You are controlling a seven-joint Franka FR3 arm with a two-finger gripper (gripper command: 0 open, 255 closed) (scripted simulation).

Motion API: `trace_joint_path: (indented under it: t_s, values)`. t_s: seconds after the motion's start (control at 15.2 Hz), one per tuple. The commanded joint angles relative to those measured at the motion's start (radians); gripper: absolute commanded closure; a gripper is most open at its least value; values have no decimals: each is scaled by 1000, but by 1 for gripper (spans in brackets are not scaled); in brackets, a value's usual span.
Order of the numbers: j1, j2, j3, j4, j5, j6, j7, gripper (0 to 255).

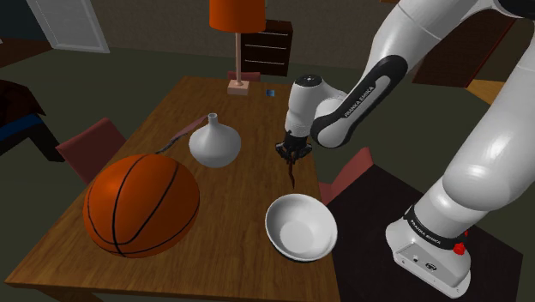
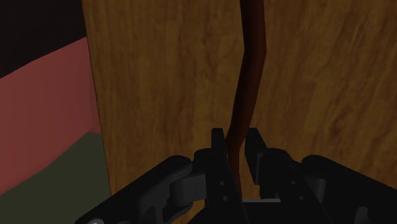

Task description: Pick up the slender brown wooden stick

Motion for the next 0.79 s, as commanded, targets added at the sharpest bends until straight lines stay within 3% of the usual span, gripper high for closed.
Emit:
trace_joint_path:
  t_s: [0.0, 0.13, 0.73]
  values:
    - [-1, 1, -1, -2, 0, -2, -1, 255]
    - [-1, 2, -1, -2, 0, -2, -1, 255]
    - [-14, -141, 45, -12, 184, -114, -147, 255]
